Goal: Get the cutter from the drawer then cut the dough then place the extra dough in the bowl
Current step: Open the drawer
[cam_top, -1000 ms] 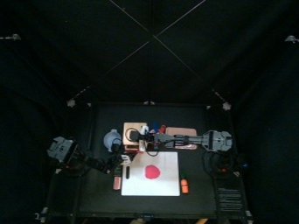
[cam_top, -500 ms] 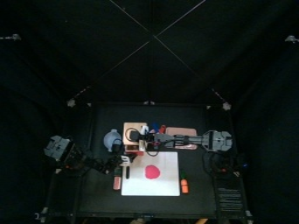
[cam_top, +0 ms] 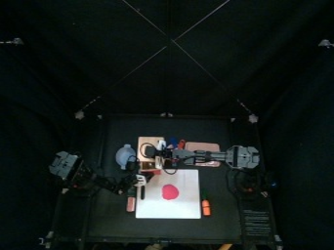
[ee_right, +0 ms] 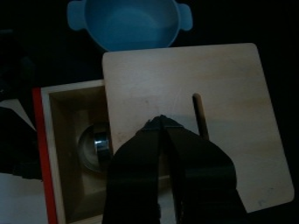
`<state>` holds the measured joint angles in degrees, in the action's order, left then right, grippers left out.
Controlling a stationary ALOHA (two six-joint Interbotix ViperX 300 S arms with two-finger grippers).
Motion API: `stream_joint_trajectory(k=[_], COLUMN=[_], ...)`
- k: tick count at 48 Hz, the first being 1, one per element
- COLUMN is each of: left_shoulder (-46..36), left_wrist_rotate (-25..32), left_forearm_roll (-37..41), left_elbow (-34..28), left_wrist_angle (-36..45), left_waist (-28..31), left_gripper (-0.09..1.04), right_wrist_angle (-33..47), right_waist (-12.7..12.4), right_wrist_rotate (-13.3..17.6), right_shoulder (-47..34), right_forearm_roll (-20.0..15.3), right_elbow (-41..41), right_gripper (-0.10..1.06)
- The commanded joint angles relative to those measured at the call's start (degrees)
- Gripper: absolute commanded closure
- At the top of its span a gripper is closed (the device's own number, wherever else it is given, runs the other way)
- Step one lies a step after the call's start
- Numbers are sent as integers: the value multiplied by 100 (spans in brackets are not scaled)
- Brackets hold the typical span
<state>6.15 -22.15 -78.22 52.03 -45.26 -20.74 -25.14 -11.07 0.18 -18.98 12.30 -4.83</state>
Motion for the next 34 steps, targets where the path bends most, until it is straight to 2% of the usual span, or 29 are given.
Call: stream_joint_trajectory(k=[1,34], left_shoulder=[-114,-105], left_wrist_rotate=[18,18], left_forearm_roll=[18,0], left_elbow=[-141,-18], left_wrist_angle=[18,334], left_waist=[-62,-237], left_gripper=[46,47], right_wrist_angle=[-79,-79], right_waist=[0,-9], right_wrist_rotate=[9,9], right_shoulder=[-114,-114], right_forearm_roll=[-26,-35], right_elbow=[-53,-53], right_gripper=[95,95])
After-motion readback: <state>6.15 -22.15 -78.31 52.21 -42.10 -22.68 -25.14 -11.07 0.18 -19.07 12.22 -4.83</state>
